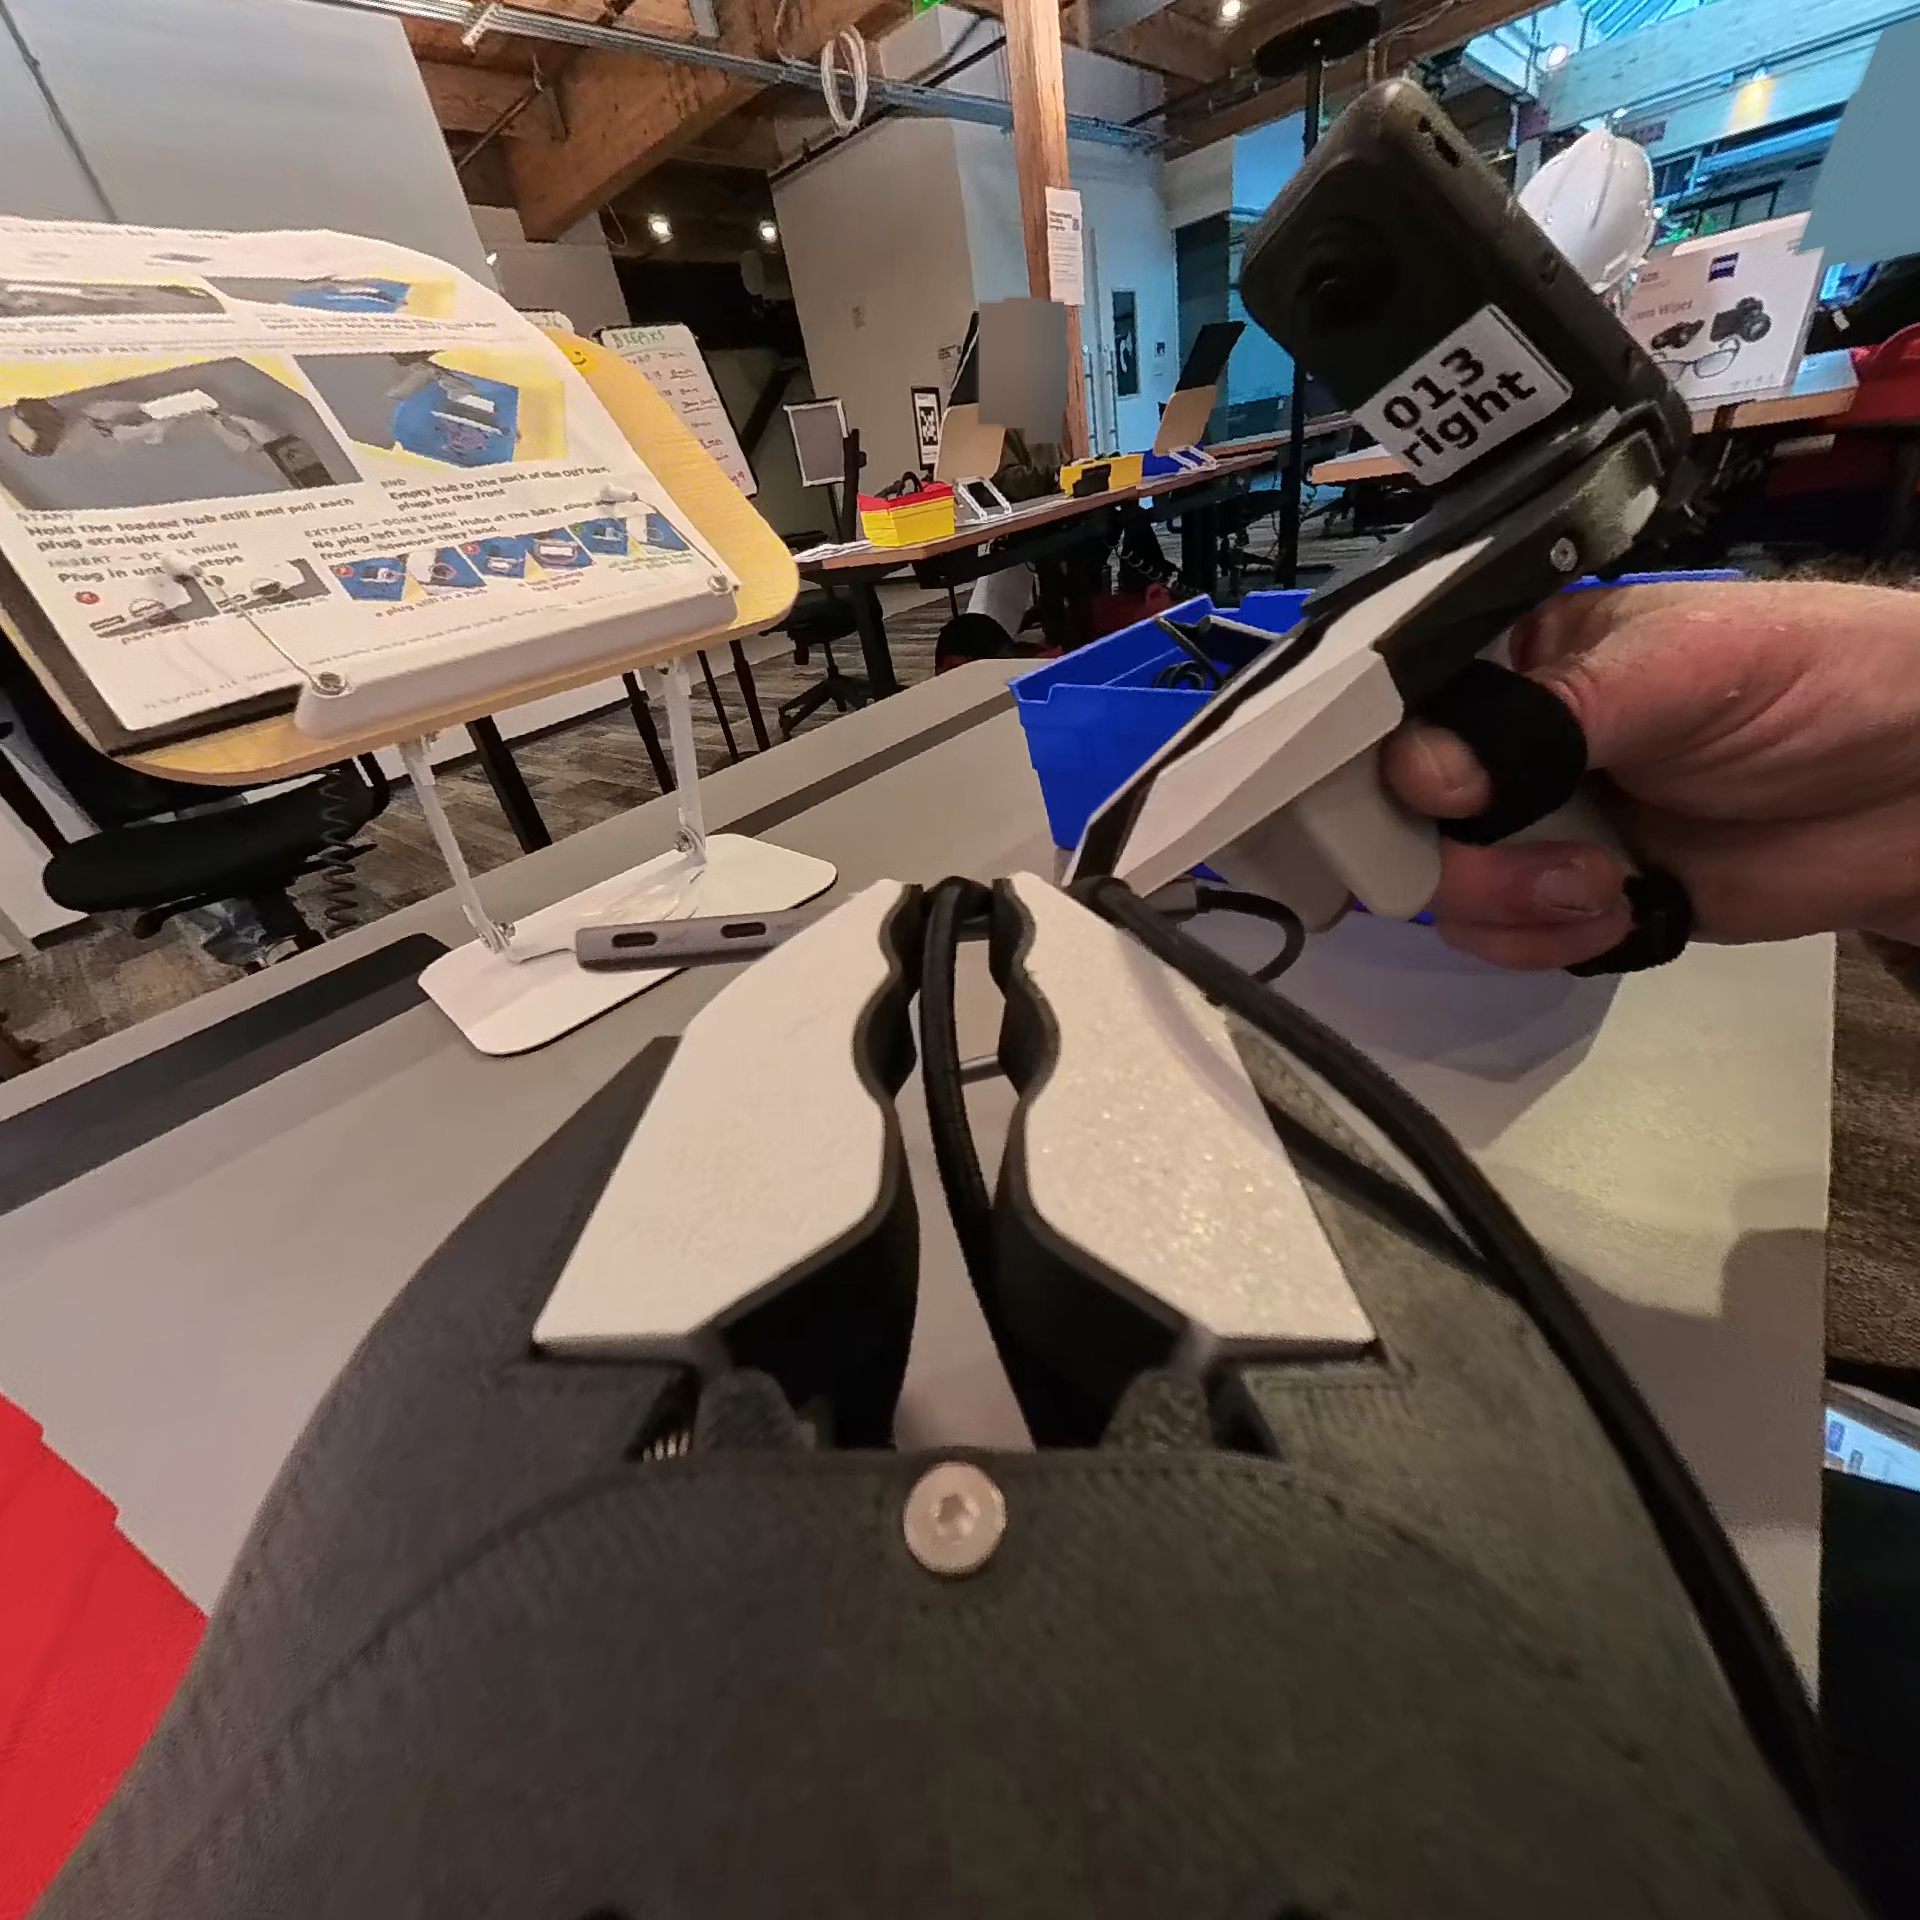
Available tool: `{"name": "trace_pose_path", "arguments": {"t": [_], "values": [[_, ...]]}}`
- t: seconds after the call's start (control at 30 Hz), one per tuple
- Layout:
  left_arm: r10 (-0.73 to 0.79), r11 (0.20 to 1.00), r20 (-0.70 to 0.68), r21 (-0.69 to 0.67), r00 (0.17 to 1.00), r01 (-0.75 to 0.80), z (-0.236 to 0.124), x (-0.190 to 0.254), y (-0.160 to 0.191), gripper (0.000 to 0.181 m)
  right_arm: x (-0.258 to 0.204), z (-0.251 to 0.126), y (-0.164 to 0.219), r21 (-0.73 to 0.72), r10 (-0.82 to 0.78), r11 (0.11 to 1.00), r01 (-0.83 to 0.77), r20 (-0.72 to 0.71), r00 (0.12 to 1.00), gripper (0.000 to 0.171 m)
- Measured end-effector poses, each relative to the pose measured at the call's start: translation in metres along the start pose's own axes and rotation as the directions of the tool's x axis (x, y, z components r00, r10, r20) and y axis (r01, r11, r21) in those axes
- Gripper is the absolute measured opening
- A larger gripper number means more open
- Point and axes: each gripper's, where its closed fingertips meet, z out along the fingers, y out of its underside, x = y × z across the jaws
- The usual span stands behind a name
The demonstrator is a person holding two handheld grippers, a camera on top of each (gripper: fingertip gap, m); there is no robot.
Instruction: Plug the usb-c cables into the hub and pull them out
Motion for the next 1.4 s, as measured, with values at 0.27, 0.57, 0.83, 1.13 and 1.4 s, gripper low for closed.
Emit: {"name": "trace_pose_path", "arguments": {"t": [0.27, 0.57, 0.83, 1.13, 1.4], "values": [[0.033, 0.999, -0.032, -0.020, 0.999, -0.034, 0.001, -0.001, -0.002, 0.012, -0.002, 0.001, -0.001, -0.016, -0.018, 1.000, 0.018, -0.001, 1.000, 0.019], [0.042, 0.998, -0.007, -0.047, 0.999, -0.042, 0.005, -0.003, -0.004, 0.012, 0.003, -0.005, -0.010, 0.008, -0.063, 0.998, 0.064, -0.065, 0.996, 0.020], [-0.069, 0.995, 0.039, -0.067, 0.997, 0.072, 0.008, -0.016, -0.010, 0.012, 0.011, -0.028, -0.021, -0.057, -0.292, 0.956, 0.287, -0.224, 0.930, 0.037], [-0.126, 0.985, 0.032, -0.113, 0.991, 0.129, 0.016, -0.003, -0.013, 0.012, 0.003, -0.016, -0.003, -0.367, -0.723, 0.689, 0.625, -0.285, 0.629, 0.044], [-0.225, 0.965, 0.029, -0.134, 0.974, 0.227, 0.015, 0.003, -0.013, 0.012, 0.019, -0.014, -0.012, -0.498, -0.860, 0.508, 0.703, -0.340, 0.381, 0.007]]}}
